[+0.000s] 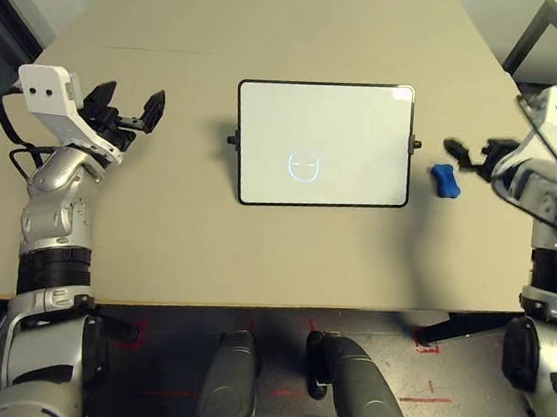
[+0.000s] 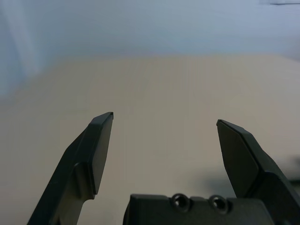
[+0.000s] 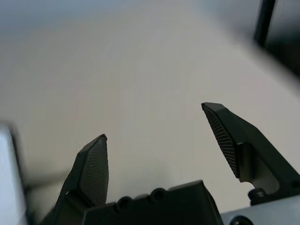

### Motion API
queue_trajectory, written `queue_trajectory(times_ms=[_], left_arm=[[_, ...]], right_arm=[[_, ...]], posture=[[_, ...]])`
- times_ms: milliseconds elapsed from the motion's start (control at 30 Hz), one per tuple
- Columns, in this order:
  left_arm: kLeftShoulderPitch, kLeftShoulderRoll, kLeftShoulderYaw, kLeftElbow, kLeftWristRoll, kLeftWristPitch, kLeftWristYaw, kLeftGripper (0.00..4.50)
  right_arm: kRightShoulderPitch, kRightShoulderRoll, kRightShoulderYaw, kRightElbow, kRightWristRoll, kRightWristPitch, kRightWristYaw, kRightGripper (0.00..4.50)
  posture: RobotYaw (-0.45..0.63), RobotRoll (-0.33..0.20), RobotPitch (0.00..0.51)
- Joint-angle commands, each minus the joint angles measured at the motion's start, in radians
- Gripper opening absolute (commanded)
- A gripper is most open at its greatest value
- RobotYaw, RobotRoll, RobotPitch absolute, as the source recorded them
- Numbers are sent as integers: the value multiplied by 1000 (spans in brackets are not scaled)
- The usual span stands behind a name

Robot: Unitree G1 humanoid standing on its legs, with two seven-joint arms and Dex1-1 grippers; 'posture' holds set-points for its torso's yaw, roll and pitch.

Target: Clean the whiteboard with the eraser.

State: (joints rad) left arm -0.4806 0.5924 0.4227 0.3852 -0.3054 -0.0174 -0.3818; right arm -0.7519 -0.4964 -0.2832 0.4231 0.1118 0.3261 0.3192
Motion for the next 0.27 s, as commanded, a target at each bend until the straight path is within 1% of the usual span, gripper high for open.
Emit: queue_trajectory(times_ms=[33,133,267], left_arm=[[10,23,33,77,41,-86,50,4500],[19,38,55,127,56,-140,85,4500],[29,79,78,254,47,-180,75,4500]], right_arm=[[10,4,-38,261,1,-338,-10,4458],[-9,-6,-43,454,1,-509,-14,4458],[-34,-13,-33,633,2,-629,4,4458]], posture=[[-13,0,111],[-5,0,108],[-3,0,97]])
